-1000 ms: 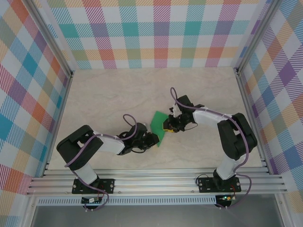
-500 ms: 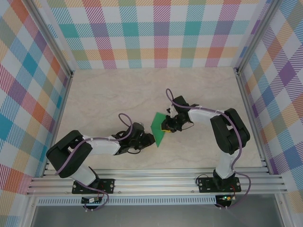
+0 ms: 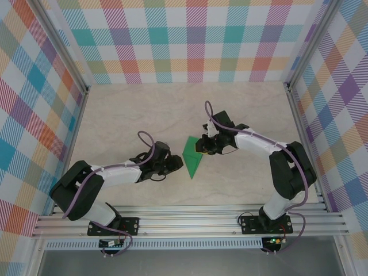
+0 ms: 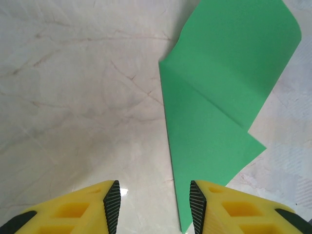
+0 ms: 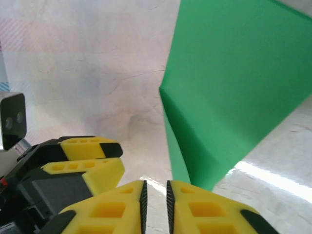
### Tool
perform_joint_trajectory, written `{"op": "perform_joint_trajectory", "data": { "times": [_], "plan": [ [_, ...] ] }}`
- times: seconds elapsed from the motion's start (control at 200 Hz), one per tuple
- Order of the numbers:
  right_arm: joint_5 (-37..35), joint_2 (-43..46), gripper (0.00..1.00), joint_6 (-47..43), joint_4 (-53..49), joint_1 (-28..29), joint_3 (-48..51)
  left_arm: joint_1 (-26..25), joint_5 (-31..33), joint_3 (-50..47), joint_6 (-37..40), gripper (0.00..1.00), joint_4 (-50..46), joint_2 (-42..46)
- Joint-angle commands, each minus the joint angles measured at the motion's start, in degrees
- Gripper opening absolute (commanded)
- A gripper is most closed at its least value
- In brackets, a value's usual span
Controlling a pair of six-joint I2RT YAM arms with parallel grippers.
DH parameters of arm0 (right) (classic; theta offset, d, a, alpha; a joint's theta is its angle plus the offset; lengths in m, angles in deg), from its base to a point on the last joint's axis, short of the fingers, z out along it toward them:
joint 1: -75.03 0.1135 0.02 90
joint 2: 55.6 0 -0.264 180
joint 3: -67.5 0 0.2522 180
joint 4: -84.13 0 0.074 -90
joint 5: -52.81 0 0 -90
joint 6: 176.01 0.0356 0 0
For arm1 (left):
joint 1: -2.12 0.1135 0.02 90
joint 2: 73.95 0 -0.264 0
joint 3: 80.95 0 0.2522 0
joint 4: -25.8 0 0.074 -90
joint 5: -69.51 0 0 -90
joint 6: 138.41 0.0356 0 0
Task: Fold a paper plane with a square sheet of paper (pick it up from the middle)
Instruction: Fold the wing for the fifth time at the center of the table.
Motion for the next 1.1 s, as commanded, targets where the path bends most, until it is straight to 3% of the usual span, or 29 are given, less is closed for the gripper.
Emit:
{"op": "perform_joint_trajectory", "data": {
  "times": [0.0, 0.62, 1.095],
  "plan": [
    [3.4, -2.2, 0.16, 0.2, 1.2, 1.7, -0.5, 1.0, -0.9, 2.1, 1.7, 0.44, -2.1, 0.0],
    [-4.2, -10.6, 0.11, -2.9, -2.0, 1.6, 0.5, 2.2, -4.4, 7.6, 2.3, 0.49, -2.2, -7.0],
    [0.8, -8.1, 0.11, -1.9, 6.8, -0.2, 7.1, 2.5, -4.8, 12.6, 2.3, 0.54, -4.1, -12.5]
  ]
}}
